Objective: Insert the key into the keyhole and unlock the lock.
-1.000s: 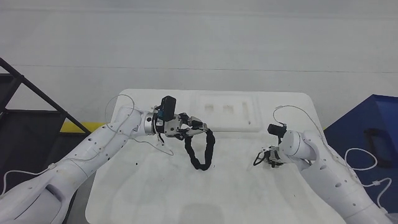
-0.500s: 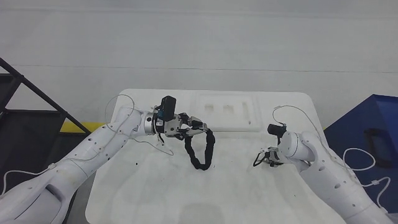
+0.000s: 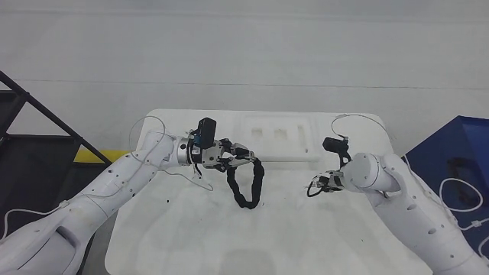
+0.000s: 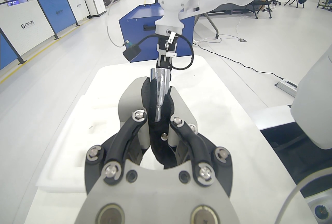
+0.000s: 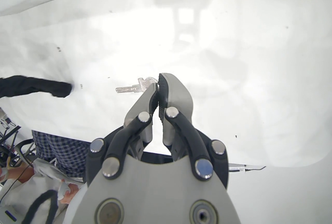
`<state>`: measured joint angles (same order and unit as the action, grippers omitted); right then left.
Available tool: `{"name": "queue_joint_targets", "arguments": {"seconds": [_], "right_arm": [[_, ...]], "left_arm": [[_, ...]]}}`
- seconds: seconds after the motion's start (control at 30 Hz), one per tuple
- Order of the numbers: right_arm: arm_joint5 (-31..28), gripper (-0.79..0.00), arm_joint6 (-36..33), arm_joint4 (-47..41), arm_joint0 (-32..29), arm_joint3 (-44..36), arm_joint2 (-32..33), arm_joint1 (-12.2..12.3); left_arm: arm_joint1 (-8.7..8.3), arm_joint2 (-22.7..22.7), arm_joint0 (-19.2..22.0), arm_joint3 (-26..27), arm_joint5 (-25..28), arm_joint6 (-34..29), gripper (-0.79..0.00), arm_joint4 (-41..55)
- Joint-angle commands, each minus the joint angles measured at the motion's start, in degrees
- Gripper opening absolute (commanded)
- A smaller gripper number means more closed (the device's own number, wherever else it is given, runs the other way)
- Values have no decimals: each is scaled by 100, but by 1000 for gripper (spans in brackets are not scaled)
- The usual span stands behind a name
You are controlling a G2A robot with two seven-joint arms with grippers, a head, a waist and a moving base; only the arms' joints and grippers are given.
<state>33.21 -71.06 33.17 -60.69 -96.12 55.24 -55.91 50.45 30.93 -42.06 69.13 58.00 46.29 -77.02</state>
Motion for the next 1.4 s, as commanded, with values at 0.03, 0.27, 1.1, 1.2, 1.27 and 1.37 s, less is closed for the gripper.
{"name": "queue_joint_targets", "arguments": {"seconds": [0.03,0.27,1.1,1.2,1.27,1.37], "right_arm": [[-96,-785,-98,-61,112,-179,74,9],[-457,-785,-173,210,638,69,-123,-63],[-642,-785,782,1510,1657,1328,-1057,-520],[-629,-785,797,1550,1680,1351,-1094,-543],[-629,-785,797,1550,1680,1351,-1094,-543],[-629,-785,797,1550,1680,1351,-1094,-543]], "left_arm": [[0,0,0,0,0,0,-785,0],[0,0,0,0,0,0,-785,0],[0,0,0,0,0,0,-785,0],[0,0,0,0,0,0,-785,0],[0,0,0,0,0,0,-785,0],[0,0,0,0,0,0,-785,0]]}}
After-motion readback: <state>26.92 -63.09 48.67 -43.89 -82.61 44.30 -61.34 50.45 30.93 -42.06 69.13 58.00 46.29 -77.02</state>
